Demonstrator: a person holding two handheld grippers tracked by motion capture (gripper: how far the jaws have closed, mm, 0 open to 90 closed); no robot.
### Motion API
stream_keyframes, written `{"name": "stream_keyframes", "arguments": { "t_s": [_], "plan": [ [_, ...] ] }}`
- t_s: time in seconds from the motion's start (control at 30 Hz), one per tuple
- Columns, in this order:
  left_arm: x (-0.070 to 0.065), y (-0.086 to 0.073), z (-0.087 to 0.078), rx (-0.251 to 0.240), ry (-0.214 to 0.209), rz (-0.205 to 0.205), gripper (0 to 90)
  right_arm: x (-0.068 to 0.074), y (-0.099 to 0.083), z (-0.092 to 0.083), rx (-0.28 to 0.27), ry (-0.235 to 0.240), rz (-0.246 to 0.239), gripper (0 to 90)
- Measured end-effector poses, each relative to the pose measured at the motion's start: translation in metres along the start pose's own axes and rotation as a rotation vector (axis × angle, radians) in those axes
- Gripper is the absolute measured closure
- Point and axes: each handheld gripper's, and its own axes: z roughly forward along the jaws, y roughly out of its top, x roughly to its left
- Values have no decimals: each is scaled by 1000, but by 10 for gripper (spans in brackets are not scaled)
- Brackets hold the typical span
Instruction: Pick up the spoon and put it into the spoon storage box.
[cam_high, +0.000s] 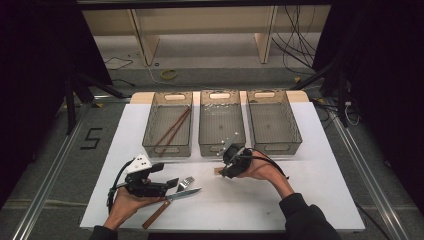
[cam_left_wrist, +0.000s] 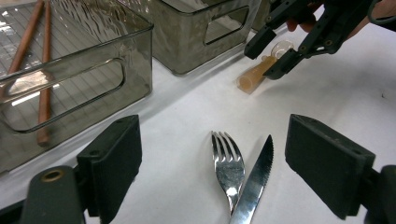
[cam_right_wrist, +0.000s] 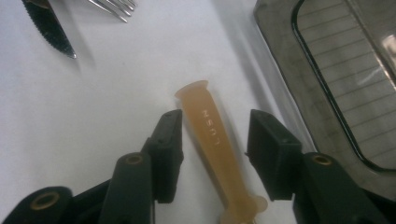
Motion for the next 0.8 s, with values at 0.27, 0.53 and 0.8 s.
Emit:
{"name": "stream_keyframes", "arguments": {
  "t_s": [0.27, 0.53, 0.8],
  "plan": [
    [0, -1, 1, 10, -2, 5, 184, -1, 0, 8, 43, 4, 4, 616],
    [1, -2, 1, 15, 0, 5, 189, -1, 0, 10, 68, 29, -21, 718],
    [2, -2, 1, 8, 3, 0, 193, 2, 1, 9, 65, 18, -56, 750]
  ]
}}
